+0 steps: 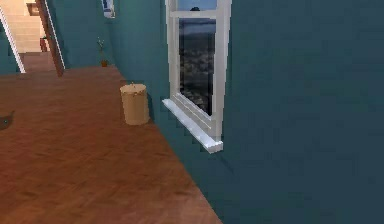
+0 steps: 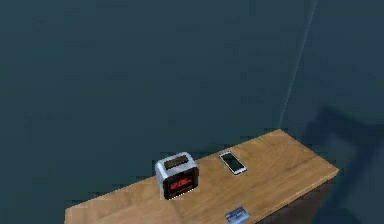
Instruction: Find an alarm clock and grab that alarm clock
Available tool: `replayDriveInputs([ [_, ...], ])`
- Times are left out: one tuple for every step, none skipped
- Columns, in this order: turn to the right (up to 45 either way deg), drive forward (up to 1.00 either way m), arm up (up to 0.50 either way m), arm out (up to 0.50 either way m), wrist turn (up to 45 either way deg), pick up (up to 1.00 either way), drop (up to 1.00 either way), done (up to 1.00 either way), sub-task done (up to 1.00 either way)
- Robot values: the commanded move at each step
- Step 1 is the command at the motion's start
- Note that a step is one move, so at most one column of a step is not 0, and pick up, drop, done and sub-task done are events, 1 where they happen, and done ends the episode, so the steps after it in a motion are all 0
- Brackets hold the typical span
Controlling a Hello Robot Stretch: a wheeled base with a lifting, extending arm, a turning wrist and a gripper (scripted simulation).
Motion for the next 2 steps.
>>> replayDriveInputs([
  [0.0,0.00,0.28,0.00,0.0,0.00,0.00,0.00,0.00],
  [0.0,0.00,0.00,0.22,0.0,0.00,0.00,0.00,0.00],
])
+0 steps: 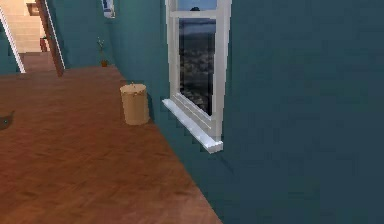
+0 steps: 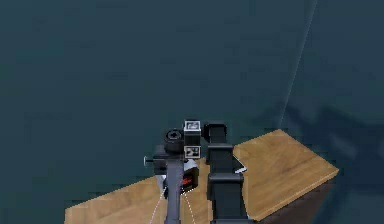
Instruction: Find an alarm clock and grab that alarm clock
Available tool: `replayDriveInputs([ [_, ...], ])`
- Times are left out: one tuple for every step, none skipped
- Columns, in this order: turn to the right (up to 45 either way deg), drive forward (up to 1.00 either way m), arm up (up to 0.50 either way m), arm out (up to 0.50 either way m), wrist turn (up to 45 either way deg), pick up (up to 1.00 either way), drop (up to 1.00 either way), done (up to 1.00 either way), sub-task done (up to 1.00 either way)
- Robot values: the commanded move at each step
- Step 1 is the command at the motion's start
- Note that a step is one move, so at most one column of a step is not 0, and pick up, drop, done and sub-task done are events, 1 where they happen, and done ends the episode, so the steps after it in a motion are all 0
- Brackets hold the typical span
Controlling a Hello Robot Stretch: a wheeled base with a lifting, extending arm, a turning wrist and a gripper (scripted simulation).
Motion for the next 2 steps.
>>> replayDriveInputs([
  [0.0,0.00,0.00,0.00,45.0,0.00,0.00,0.00,0.00],
  [0.0,0.00,0.00,0.00,45.0,0.00,0.00,0.00,0.00],
])
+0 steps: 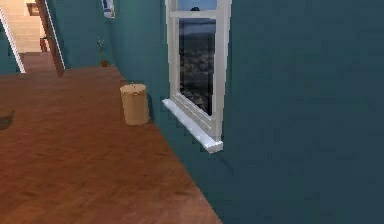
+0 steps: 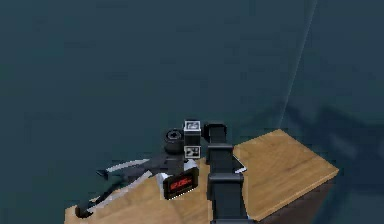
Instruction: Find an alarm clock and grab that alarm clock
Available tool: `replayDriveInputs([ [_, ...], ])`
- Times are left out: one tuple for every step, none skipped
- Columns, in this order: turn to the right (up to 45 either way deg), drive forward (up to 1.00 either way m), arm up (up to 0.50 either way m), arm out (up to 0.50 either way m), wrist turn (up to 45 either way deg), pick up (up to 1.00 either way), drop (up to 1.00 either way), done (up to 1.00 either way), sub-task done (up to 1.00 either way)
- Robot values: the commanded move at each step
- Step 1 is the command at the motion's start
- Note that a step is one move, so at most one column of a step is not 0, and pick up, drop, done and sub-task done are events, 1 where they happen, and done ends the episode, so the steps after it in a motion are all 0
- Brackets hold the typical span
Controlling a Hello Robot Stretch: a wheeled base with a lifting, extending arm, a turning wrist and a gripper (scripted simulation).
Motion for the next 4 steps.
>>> replayDriveInputs([
  [0.0,0.00,0.00,0.00,45.0,0.00,0.00,0.00,0.00],
  [0.0,0.00,0.00,0.00,21.0,0.00,0.00,0.00,0.00],
  [0.0,0.00,-0.30,0.00,0.0,0.00,0.00,0.00,0.00],
  [0.0,0.00,0.00,0.00,0.0,1.00,0.00,0.00,0.00],
])
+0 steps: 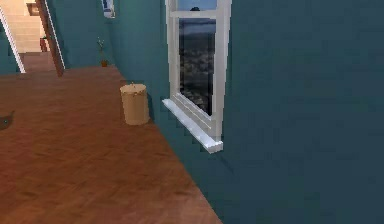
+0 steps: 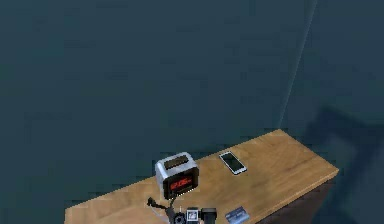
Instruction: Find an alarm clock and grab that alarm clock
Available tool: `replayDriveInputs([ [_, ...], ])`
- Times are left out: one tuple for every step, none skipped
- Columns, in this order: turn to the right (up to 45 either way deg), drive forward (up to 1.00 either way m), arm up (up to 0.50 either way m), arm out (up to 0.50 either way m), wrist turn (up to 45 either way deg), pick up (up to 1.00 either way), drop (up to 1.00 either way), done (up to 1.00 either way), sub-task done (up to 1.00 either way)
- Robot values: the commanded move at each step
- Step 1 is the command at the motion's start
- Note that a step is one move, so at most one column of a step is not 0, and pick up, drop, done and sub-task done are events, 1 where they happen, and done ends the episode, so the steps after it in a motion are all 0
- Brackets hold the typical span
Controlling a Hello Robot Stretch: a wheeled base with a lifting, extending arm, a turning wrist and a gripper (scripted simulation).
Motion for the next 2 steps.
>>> replayDriveInputs([
  [0.0,0.00,0.10,0.00,0.0,0.00,0.00,0.00,0.00],
  [0.0,0.00,0.00,0.00,0.0,0.00,0.00,1.00,0.00],
])
